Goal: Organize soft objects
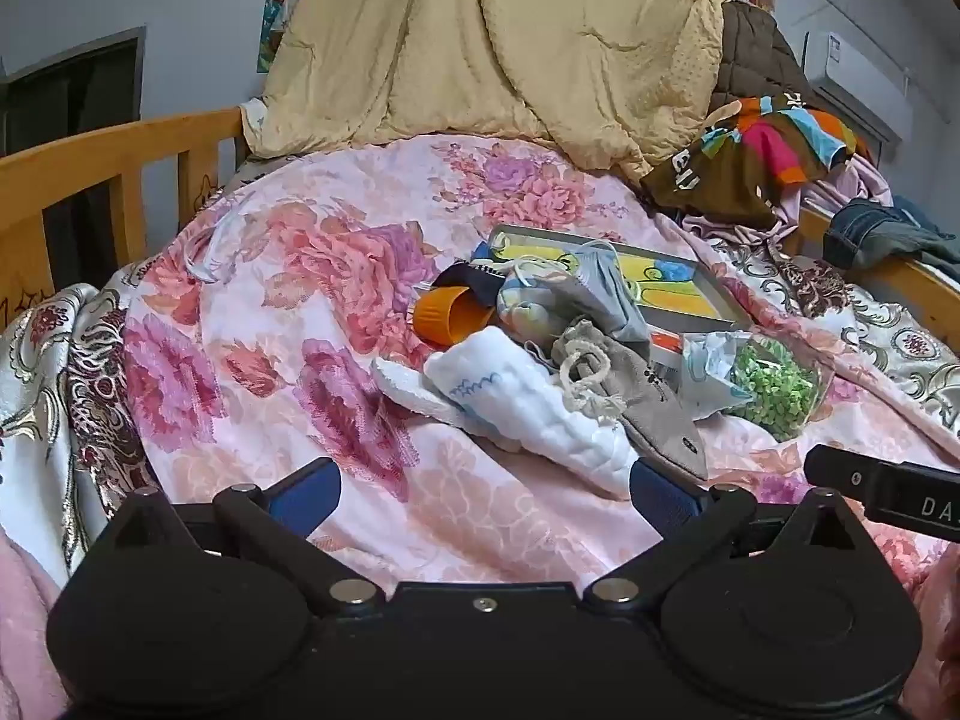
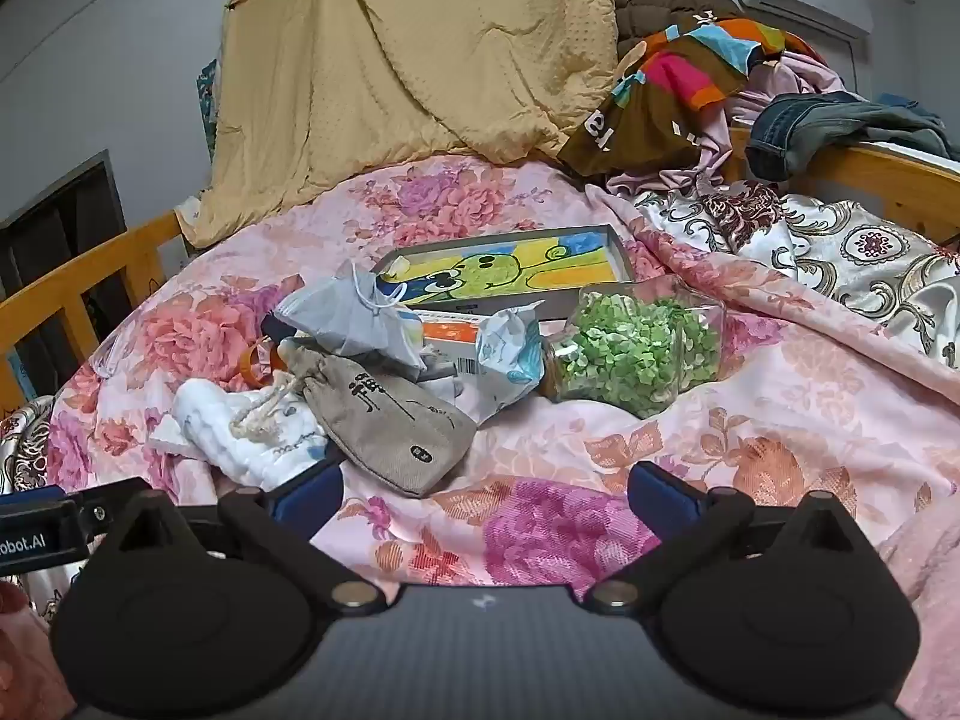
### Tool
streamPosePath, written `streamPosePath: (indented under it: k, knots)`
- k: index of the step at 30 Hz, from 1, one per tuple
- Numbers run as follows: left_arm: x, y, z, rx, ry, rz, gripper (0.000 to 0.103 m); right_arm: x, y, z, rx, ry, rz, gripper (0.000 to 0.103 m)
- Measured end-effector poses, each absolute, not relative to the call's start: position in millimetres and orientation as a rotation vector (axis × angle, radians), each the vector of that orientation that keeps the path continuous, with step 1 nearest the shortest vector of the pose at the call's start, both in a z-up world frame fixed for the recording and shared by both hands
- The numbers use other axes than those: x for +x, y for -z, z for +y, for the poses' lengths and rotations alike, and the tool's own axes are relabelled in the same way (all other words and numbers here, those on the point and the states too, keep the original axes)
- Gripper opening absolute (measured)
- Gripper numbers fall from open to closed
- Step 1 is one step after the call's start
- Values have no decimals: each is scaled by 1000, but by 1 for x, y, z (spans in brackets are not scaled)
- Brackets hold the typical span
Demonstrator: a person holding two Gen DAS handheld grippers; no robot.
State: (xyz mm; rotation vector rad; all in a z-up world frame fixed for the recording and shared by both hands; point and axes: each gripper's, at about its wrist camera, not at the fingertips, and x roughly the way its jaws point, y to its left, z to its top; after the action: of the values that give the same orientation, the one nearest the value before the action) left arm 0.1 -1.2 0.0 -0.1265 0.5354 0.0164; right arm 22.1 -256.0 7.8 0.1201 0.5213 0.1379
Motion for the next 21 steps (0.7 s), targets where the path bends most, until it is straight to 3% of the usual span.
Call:
streamPosePath:
  k: [21]
  knots:
    - [1, 2, 0, -139, 25, 551, 102, 22, -9, -255, 129, -142, 521, 103]
